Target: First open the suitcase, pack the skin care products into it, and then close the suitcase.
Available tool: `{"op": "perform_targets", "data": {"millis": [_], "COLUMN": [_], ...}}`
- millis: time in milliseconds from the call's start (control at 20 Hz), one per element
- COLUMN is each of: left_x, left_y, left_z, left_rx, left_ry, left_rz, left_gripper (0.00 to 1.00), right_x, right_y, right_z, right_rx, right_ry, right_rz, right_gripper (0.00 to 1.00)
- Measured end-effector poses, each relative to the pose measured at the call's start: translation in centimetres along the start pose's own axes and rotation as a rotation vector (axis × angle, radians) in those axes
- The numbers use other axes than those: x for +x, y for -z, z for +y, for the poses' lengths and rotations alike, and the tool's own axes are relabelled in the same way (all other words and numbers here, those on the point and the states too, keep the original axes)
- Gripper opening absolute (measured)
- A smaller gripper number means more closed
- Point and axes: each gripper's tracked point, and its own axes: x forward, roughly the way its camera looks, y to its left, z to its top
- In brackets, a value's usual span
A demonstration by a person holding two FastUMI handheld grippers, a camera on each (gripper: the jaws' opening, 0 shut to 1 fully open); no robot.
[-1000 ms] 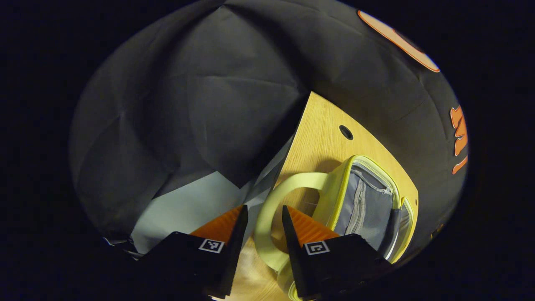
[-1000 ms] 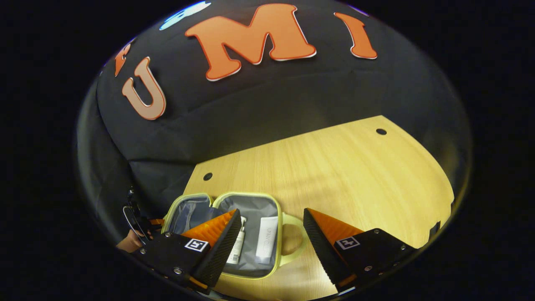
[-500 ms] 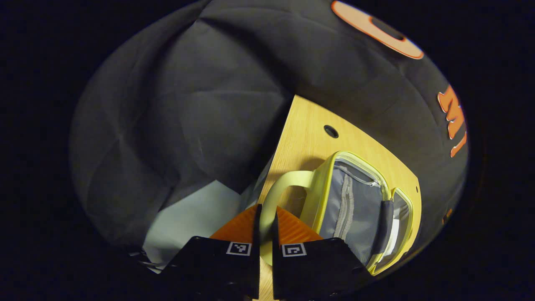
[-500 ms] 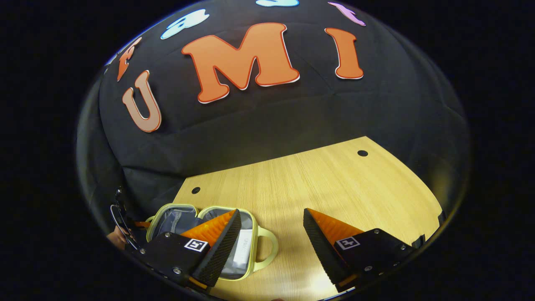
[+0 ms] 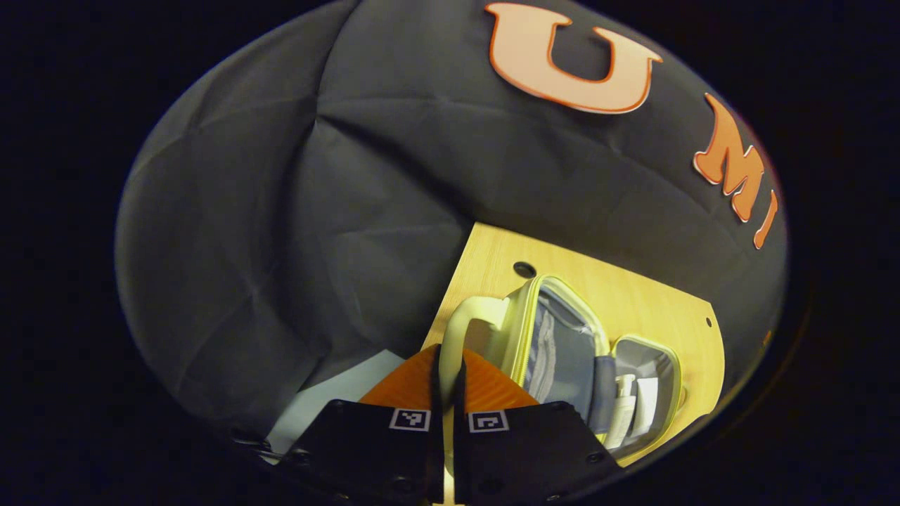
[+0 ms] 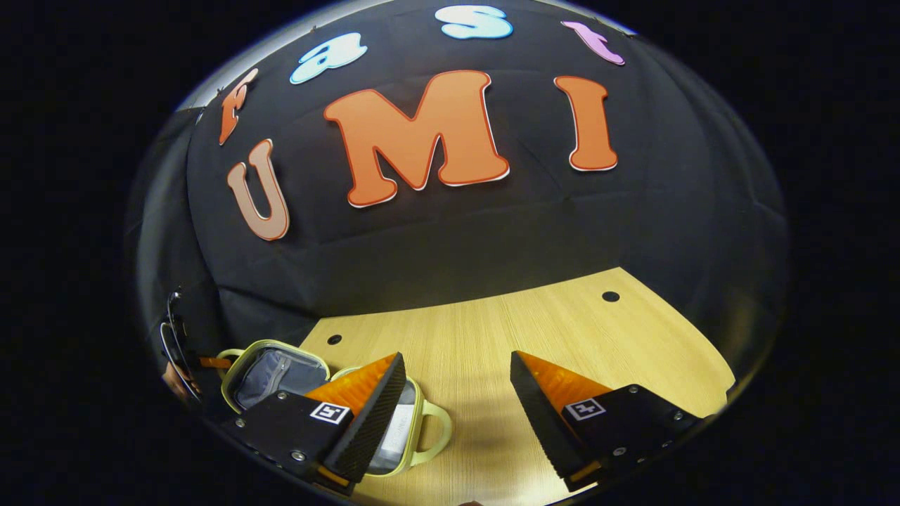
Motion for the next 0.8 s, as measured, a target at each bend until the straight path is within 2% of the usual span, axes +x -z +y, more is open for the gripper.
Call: {"op": "perform_targets", "data": {"millis": [250, 550, 800], "left_x": [-4.2, -8.3, -10.6], "left_y": [-2.7, -4.1, -4.0], "left_z": [-4.5, -11.3, -15.7], "left_rx": [0.035, 0.131, 0.176], "left_ry": [0.046, 0.082, 0.087], "left_rz": [-0.104, -0.177, -0.204], "left_gripper": [0.05, 0.06, 0.05], "right_x": [-1.1, -2.8, -4.1], "right_y": [-1.3, -1.2, -2.1], "right_z": [-0.4, -1.9, -5.4], "right_rx": [-0.059, -0.067, -0.066], "right_ry": [-0.036, -0.090, -0.071], "right_rz": [-0.061, -0.065, -0.107], "right_gripper": [0.95, 0.95, 0.95]}}
